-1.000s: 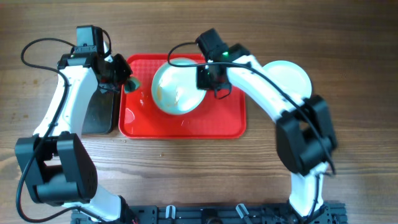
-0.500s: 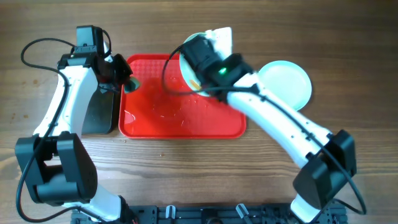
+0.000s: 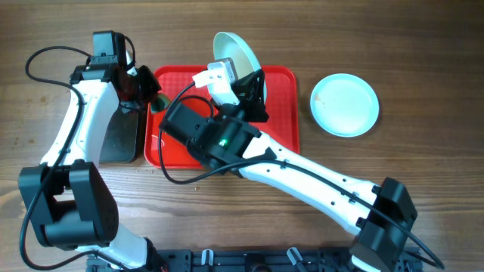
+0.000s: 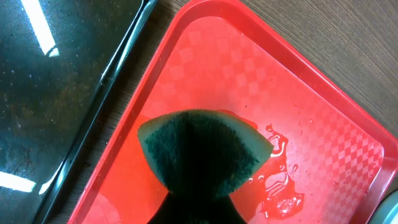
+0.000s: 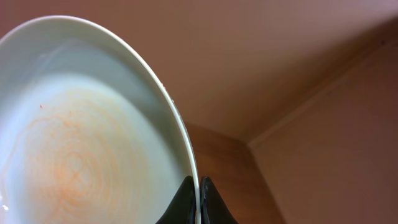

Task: Clean dirty plates on tray and stack at the side
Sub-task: 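Tilt the plate up with the right gripper, then lower it onto the tray, then lower the sponge with the left gripper and scrub the plate again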

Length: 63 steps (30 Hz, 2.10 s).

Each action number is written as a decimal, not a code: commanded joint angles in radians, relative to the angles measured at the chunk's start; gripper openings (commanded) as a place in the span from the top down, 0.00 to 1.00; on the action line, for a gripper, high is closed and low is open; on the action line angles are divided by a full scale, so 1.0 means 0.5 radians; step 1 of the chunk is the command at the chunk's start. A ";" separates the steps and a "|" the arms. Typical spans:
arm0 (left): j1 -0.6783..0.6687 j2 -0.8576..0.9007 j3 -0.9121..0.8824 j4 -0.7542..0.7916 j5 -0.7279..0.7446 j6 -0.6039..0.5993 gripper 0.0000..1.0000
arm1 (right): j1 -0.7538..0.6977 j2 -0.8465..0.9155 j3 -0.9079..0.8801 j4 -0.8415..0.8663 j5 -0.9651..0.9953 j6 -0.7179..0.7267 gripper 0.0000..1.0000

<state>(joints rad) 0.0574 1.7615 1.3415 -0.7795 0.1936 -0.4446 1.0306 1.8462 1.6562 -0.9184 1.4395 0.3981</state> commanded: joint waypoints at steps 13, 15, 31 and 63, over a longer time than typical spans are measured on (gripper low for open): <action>0.007 -0.022 0.025 0.001 -0.025 0.044 0.96 | -0.801 0.240 -0.095 0.100 -2.675 0.380 0.96; 0.007 -0.022 0.025 0.001 -0.025 0.045 0.96 | -0.824 0.355 -0.153 0.148 -2.902 0.401 0.96; 0.007 -0.022 0.025 0.002 -0.025 0.044 0.96 | -1.070 0.582 0.026 0.401 -3.481 -0.452 0.55; -0.013 -0.021 0.023 0.002 -0.024 0.037 0.96 | -0.957 1.164 0.627 -0.242 -3.104 0.715 0.64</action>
<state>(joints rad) 0.0574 1.7615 1.3415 -0.7815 0.1898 -0.4450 0.5621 2.3882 1.9717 -1.0683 -0.1474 0.7731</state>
